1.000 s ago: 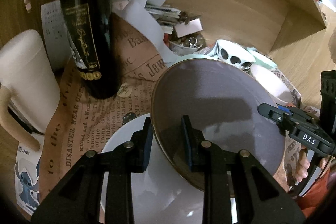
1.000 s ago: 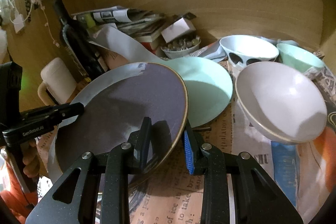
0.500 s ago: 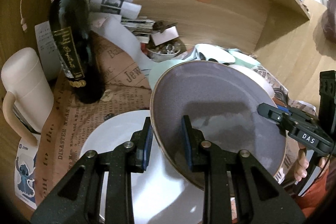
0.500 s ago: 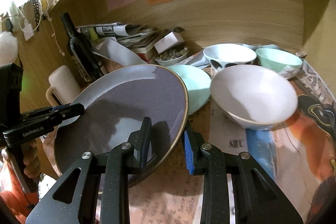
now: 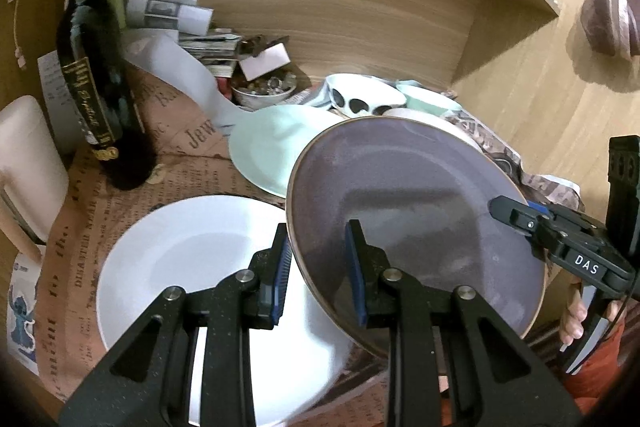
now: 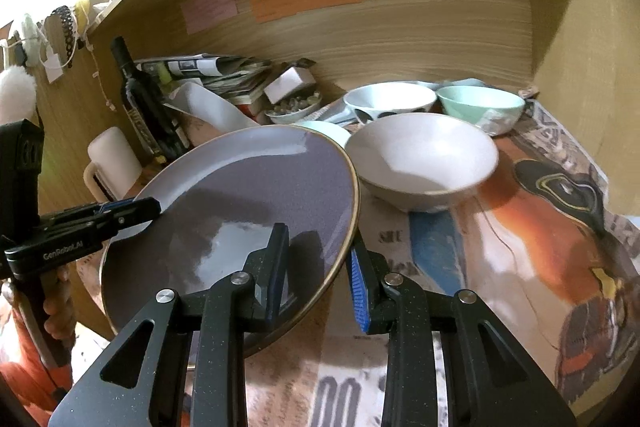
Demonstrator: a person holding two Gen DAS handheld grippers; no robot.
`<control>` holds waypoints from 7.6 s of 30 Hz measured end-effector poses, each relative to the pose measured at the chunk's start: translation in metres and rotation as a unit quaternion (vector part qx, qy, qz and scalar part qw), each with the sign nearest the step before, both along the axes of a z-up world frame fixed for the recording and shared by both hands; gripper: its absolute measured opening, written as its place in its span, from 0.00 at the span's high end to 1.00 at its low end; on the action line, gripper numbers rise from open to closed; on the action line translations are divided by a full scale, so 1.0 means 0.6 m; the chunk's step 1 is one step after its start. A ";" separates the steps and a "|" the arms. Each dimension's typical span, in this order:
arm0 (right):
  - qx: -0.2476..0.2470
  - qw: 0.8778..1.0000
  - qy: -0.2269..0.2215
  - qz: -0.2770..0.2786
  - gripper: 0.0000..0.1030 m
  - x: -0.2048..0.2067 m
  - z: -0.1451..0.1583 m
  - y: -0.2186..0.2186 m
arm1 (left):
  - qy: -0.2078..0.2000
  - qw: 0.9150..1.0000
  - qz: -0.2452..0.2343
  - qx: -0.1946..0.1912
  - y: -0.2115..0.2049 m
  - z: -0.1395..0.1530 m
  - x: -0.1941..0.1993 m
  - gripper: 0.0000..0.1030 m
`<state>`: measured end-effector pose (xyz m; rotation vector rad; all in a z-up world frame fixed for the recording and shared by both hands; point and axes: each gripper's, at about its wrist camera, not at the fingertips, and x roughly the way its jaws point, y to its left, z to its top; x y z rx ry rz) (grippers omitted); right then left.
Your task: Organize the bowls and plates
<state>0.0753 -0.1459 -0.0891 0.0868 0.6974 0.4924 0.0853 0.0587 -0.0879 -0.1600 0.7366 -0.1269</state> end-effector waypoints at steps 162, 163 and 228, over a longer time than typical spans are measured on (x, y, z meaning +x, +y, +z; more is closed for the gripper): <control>-0.072 0.984 0.101 0.127 0.73 0.082 -0.073 0.260 | 0.054 0.994 0.078 -0.050 0.236 -0.092 -0.075 0.67; -0.069 0.985 0.099 0.126 0.73 0.081 -0.070 0.259 | 0.049 0.994 0.079 -0.050 0.235 -0.088 -0.075 0.67; -0.003 0.997 0.070 -0.029 0.73 0.009 -0.059 -0.052 | 0.036 0.998 -0.053 -0.005 -0.053 -0.062 0.009 0.67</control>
